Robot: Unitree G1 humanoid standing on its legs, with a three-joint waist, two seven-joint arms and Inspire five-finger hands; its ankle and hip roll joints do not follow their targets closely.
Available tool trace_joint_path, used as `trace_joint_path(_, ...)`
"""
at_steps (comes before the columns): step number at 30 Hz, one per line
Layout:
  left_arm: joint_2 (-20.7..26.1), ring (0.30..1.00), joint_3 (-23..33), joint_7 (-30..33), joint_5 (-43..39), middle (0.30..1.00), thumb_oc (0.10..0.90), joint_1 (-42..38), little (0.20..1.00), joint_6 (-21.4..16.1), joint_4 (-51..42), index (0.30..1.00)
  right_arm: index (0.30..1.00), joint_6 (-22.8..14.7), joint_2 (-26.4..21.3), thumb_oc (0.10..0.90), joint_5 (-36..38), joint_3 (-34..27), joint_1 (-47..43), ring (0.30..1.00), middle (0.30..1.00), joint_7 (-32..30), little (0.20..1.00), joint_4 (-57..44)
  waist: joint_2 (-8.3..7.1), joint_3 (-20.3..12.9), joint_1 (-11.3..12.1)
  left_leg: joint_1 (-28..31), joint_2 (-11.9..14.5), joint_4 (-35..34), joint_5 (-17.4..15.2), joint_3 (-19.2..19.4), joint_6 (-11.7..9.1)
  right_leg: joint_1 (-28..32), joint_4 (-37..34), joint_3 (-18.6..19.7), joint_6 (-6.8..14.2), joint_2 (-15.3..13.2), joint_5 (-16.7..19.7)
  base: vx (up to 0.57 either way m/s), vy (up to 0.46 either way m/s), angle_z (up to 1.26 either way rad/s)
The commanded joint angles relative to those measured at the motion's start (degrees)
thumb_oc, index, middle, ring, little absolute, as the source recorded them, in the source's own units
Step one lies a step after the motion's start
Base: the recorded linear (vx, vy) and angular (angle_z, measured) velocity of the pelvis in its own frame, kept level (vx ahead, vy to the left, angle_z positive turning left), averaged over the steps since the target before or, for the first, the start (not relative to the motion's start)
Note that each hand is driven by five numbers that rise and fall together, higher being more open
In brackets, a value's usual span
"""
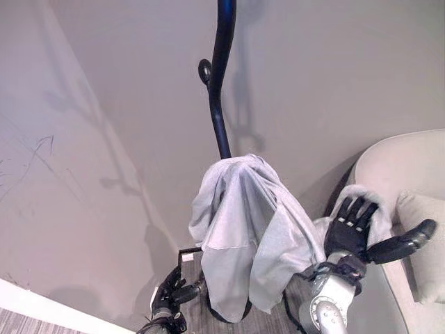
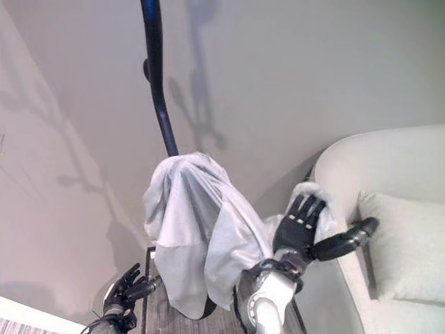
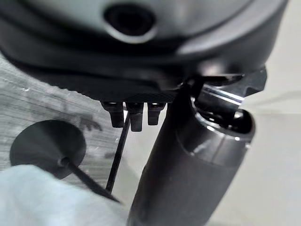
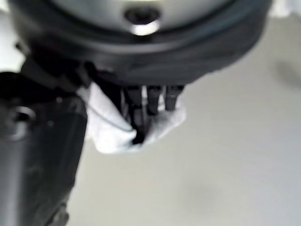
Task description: Hang the clothes on the sofa on the clothes rack.
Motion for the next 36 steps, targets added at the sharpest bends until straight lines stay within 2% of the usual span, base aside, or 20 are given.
trace_joint_path(1, 3.7, 0.900, 1.7, -2.4, 0.7, 0.900, 0.800, -5.6, 0.900, -5.0, -0.7, 0.900, 0.900, 10.2, 0.7, 0.800, 1.7, 2.5, -3.3, 0.900, 0.900, 5.9, 0.900, -0.1, -0.74, 0.3, 0.5, 3.1, 5.1, 0.3, -6.1, 0.3, -3.2, -3.0, 4.4, -1.5, 1.6, -2.1, 0.0, 0.00, 0.000, 0.00)
trace_joint_path(2, 3.8, 0.900, 1.1, -3.4, 2.4, 0.900, 0.800, -6.2, 0.900, -4.4, -0.1, 0.900, 0.900, 15.9, -0.9, 0.800, 2.0, 5.7, -2.8, 0.900, 0.900, 8.6, 0.900, 3.6, -1.14, 0.3, 1.3, 2.9, 5.1, 0.3, -6.0, -0.1, -3.3, -2.7, 4.2, -2.1, 1.5, -2.1, -0.1, -0.02, -0.014, 0.03)
trace_joint_path(3, 3.8, 0.900, 1.1, -3.4, 2.4, 0.900, 0.800, -6.2, 0.900, -4.4, -0.1, 0.900, 0.900, 15.9, -0.9, 0.800, 2.0, 5.7, -2.8, 0.900, 0.900, 8.6, 0.900, 3.6, -1.13, 0.3, 1.3, 2.8, 5.1, 0.3, -6.0, -0.1, -3.3, -2.7, 4.2, -2.1, 1.5, -2.1, -0.1, -0.01, -0.020, 0.07)
trace_joint_path(4, 4.0, 0.900, 0.8, -4.9, 4.8, 0.900, 0.800, -6.6, 0.900, -4.2, 0.1, 0.900, 0.900, 19.8, -2.8, 0.800, -0.3, 8.4, -2.7, 0.900, 0.900, 11.6, 0.900, 5.7, -1.46, 0.5, 2.0, 3.0, 5.1, 0.3, -5.9, -0.5, -3.4, -2.1, 4.2, -2.6, 1.5, -2.2, -0.4, 0.00, -0.013, 0.05)
trace_joint_path(6, 4.4, 0.900, 0.6, -6.2, 8.2, 0.900, 0.800, -7.3, 0.900, -4.5, 0.9, 0.900, 0.900, 20.8, -6.6, 0.800, -5.6, 12.4, -3.5, 0.900, 0.900, 13.2, 0.900, 6.2, -1.81, 0.7, 2.8, 2.9, 5.2, 0.3, -5.7, -0.8, -3.5, -1.9, 4.1, -2.9, 1.4, -2.2, -0.4, 0.00, -0.011, 0.02)
trace_joint_path(7, 4.4, 0.900, 0.6, -6.2, 8.2, 0.900, 0.800, -7.3, 0.900, -4.5, 0.9, 0.900, 0.900, 20.7, -6.6, 0.800, -5.6, 12.4, -3.5, 0.900, 0.900, 13.2, 0.900, 6.2, -1.76, 0.6, 2.8, 2.7, 5.2, 0.3, -5.6, -0.7, -3.5, -2.1, 4.1, -2.9, 1.3, -2.1, -0.3, -0.02, -0.017, 0.04)
trace_joint_path(8, 4.7, 0.900, 0.5, -6.7, 9.6, 0.900, 0.800, -7.9, 0.900, -4.8, 1.0, 0.900, 0.900, 20.9, -8.9, 0.800, -9.7, 14.5, -4.7, 0.900, 0.900, 12.7, 0.900, 5.4, -1.88, 0.7, 3.2, 2.6, 5.2, 0.3, -5.5, -0.9, -3.5, -2.0, 4.1, -3.1, 1.3, -2.1, -0.3, -0.02, -0.013, 0.03)
trace_joint_path(10, 5.2, 0.900, 0.6, -7.7, 11.6, 0.900, 0.800, -8.7, 0.900, -5.4, 1.3, 0.900, 0.900, 22.2, -11.7, 0.800, -15.3, 14.7, -7.1, 0.900, 0.900, 12.9, 0.900, 3.8, -2.00, 0.6, 3.8, 2.3, 5.2, 0.3, -5.5, -1.4, -3.4, -1.8, 3.8, -3.6, 1.3, -2.2, -0.2, -0.01, -0.005, 0.02)
trace_joint_path(11, 5.3, 0.900, 0.9, -7.8, 12.1, 0.900, 0.800, -8.8, 0.900, -5.6, 1.5, 0.900, 0.900, 22.2, -11.5, 0.800, -14.8, 13.9, -7.5, 0.900, 0.900, 13.8, 0.900, 3.7, -2.00, 0.6, 3.9, 2.3, 5.2, 0.3, -5.5, -1.6, -3.4, -1.7, 3.7, -3.8, 1.3, -2.2, -0.2, 0.02, -0.013, 0.15)
trace_joint_path(12, 5.0, 0.900, 1.4, -7.5, 13.2, 0.900, 0.800, -8.8, 0.900, -5.6, 2.4, 0.900, 0.900, 20.4, -9.5, 0.800, -11.4, 11.4, -7.4, 0.900, 0.900, 15.1, 0.900, 3.6, -2.05, 0.4, 4.2, 2.2, 5.1, 0.3, -5.6, -1.9, -3.3, -1.3, 3.6, -4.2, 1.4, -2.3, -0.3, 0.02, -0.009, 0.23)
trace_joint_path(14, 4.8, 0.900, 1.4, -7.2, 13.3, 0.900, 0.800, -8.9, 0.900, -5.5, 2.9, 0.900, 0.900, 19.3, -8.6, 0.800, -10.0, 10.9, -7.2, 0.900, 0.900, 14.9, 0.900, 3.6, -2.09, 0.3, 4.2, 2.2, 5.0, 0.3, -5.7, -2.0, -3.3, -1.2, 3.5, -4.4, 1.4, -2.3, -0.4, 0.02, -0.005, 0.20)
trace_joint_path(17, 4.4, 0.900, 0.9, -6.4, 13.9, 0.900, 0.800, -9.6, 0.900, -5.1, 3.8, 0.900, 0.900, 17.2, -7.8, 0.800, -9.5, 10.8, -7.0, 0.900, 0.900, 12.3, 0.900, 3.0, -2.09, 0.2, 4.3, 2.1, 4.9, 0.3, -5.7, -2.4, -3.2, -1.1, 3.6, -4.6, 1.4, -2.4, -0.5, 0.00, 0.001, 0.01)
trace_joint_path(21, 4.1, 0.900, 1.0, -5.8, 12.9, 0.900, 0.800, -9.6, 0.900, -4.8, 4.1, 0.900, 0.900, 16.1, -6.3, 0.800, -8.9, 9.3, -6.9, 0.900, 0.900, 10.0, 0.900, 1.8, -2.04, 0.1, 4.3, 2.0, 4.9, 0.3, -5.7, -2.7, -3.2, -1.0, 3.6, -4.8, 1.3, -2.4, -0.6, 0.00, 0.000, 0.00)
trace_joint_path(23, 3.9, 0.900, 0.4, -4.9, 12.6, 0.900, 0.800, -9.5, 0.900, -4.1, 4.5, 0.900, 0.900, 12.4, -3.5, 0.800, -5.2, 7.9, -7.5, 0.900, 0.900, 8.5, 0.900, 0.1, -1.92, -0.1, 4.4, 2.0, 4.8, 0.3, -5.9, -3.0, -3.1, -0.8, 3.6, -4.9, 1.3, -2.4, -0.7, 0.00, 0.000, 0.00)
trace_joint_path(24, 3.9, 0.900, 0.4, -4.8, 12.6, 0.900, 0.800, -9.5, 0.900, -4.1, 4.5, 0.900, 0.900, 12.4, -3.5, 0.800, -5.2, 7.9, -7.5, 0.900, 0.900, 8.5, 0.900, 0.1, -1.92, -0.1, 4.4, 2.1, 4.8, 0.3, -5.9, -3.0, -3.1, -0.8, 3.6, -4.9, 1.3, -2.4, -0.7, 0.02, -0.002, 0.04)
trace_joint_path(27, 3.9, 0.900, -0.2, -5.1, 13.4, 0.900, 0.800, -9.7, 0.900, -3.8, 5.3, 0.900, 0.900, 12.9, -6.2, 0.800, -8.3, 10.8, -8.1, 0.900, 0.900, 7.6, 0.900, -0.5, -2.09, -0.1, 4.6, 2.2, 4.9, 0.3, -5.8, -3.1, -3.2, -0.7, 3.7, -5.1, 1.1, -2.4, -0.7, 0.00, -0.005, 0.09)
trace_joint_path(31, 4.9, 0.900, 0.0, -6.9, 15.5, 0.900, 0.800, -10.0, 0.900, -4.1, 4.6, 0.900, 0.900, 18.2, -14.6, 0.800, -19.1, 13.3, -10.4, 0.900, 0.900, 5.0, 0.900, -0.4, -2.83, -0.1, 5.2, 1.8, 5.0, 0.3, -5.6, -3.4, -3.3, -0.7, 3.7, -5.4, 1.0, -2.3, -0.7, -0.01, -0.017, 0.06)
trace_joint_path(32, 5.2, 0.900, 0.1, -6.9, 16.1, 0.900, 0.800, -10.3, 0.900, -4.2, 4.5, 0.900, 0.900, 18.8, -15.2, 0.800, -20.3, 12.4, -11.0, 0.900, 0.900, 5.1, 0.900, -0.5, -2.88, 0.0, 5.3, 1.8, 5.0, 0.3, -5.5, -3.5, -3.3, -0.7, 3.7, -5.5, 1.0, -2.2, -0.7, -0.01, -0.020, 0.03)
trace_joint_path(36, 5.7, 0.900, 0.6, -7.0, 18.6, 0.900, 0.800, -10.4, 0.900, -4.1, 4.8, 0.900, 0.900, 17.7, -15.2, 0.800, -20.7, 10.3, -12.6, 0.900, 0.900, 5.2, 0.900, 0.9, -3.28, -0.1, 5.8, 1.5, 5.1, 0.3, -5.5, -3.8, -3.3, -0.5, 3.6, -5.9, 0.9, -2.1, -0.8, 0.00, -0.004, 0.01)
